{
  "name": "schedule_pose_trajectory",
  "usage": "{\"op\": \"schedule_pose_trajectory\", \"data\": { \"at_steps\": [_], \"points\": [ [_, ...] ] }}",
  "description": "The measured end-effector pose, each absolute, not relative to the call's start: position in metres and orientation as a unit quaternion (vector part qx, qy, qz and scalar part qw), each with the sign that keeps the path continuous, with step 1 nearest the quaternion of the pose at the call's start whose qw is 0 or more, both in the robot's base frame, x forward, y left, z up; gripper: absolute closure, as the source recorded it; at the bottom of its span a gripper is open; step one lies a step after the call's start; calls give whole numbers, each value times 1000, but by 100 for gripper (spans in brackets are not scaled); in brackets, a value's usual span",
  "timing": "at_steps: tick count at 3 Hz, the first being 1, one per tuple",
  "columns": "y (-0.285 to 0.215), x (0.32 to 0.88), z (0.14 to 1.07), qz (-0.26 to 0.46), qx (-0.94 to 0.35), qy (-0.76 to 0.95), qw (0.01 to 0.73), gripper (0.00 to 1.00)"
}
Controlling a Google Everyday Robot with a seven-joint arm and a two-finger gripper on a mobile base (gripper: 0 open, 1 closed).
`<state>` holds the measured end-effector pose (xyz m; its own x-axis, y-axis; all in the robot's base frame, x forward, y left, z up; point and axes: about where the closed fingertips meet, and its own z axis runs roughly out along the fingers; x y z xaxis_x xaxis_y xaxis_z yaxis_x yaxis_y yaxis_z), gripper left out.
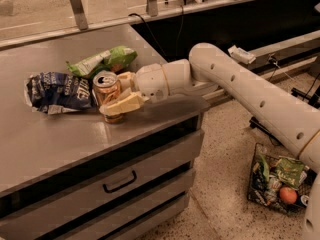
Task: Knock orange can over
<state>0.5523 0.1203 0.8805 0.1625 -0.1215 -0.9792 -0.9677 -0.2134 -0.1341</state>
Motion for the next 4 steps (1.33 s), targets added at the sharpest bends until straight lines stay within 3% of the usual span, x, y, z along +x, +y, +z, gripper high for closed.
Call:
{"op": "schedule_pose_trajectory", "data": {
  "at_steps": [2,4],
  "points": [
    [76,581,904,407,-653,477,425,61],
    [46,609,917,305,-731,513,330,57]
  ]
}}
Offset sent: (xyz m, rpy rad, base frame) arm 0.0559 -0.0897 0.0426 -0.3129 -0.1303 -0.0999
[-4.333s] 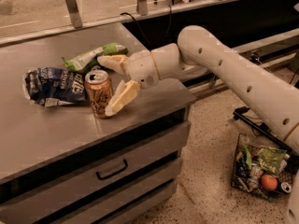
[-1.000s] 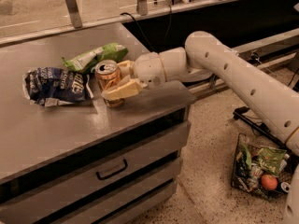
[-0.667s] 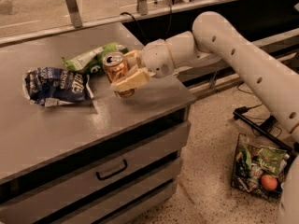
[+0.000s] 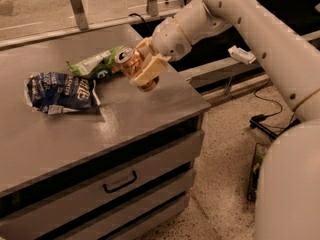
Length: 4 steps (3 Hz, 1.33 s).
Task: Knock orange can over
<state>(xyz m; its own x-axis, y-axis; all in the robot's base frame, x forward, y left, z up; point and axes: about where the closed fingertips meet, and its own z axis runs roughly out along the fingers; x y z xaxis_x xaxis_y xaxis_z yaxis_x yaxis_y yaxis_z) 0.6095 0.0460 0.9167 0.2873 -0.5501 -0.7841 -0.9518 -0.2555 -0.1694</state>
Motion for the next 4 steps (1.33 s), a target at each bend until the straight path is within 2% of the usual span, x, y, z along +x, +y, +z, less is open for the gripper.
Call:
{"op": "schedule_pose_trajectory", "data": {
  "at_steps": [1,3,4],
  "points": [
    [43,613,918,244,-758,535,280,53],
    [30,598,912,98,-773,592,205,55],
    [19,589,900,50,-765,616,179,57]
  ]
}}
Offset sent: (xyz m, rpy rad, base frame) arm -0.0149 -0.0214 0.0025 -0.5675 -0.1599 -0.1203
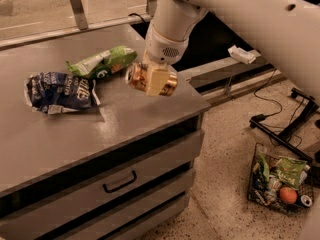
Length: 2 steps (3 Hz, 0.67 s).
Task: Knock orange can over
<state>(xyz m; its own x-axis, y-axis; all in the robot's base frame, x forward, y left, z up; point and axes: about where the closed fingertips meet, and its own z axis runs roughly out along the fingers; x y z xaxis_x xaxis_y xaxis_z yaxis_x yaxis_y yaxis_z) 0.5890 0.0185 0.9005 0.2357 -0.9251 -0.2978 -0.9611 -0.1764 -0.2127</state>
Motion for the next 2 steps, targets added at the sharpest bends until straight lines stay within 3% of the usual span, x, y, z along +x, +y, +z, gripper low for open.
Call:
{"op": "schedule_pose_trajectory", "data": {
  "at_steps": [1,2],
  "points": [
    [12,580,886,22,-767,622,153,56],
    [10,572,876,11,-781,610,130,39]
  ]
}}
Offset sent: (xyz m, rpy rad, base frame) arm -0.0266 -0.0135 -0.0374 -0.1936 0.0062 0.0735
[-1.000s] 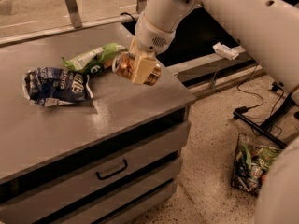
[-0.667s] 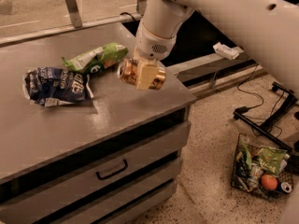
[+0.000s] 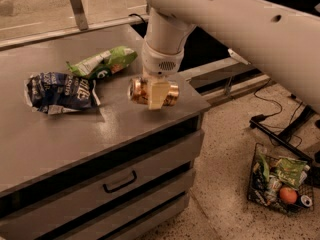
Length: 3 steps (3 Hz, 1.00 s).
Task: Knock orange can over
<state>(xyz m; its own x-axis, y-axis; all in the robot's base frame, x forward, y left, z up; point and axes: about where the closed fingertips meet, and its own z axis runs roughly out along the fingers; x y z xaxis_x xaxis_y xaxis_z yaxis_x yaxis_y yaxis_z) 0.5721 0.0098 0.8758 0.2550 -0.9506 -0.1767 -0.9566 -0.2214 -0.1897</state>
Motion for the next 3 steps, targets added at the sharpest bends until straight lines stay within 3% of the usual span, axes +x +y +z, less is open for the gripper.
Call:
{"op": "schedule_pose_trajectory", "data": {
  "at_steps": [1,2,3],
  "points": [
    [11,564,868,12,-798,592,111,15],
    [37,561,850,32,-821,562,96,0],
    [37,561,850,32,-821,562,96,0]
  ]
}}
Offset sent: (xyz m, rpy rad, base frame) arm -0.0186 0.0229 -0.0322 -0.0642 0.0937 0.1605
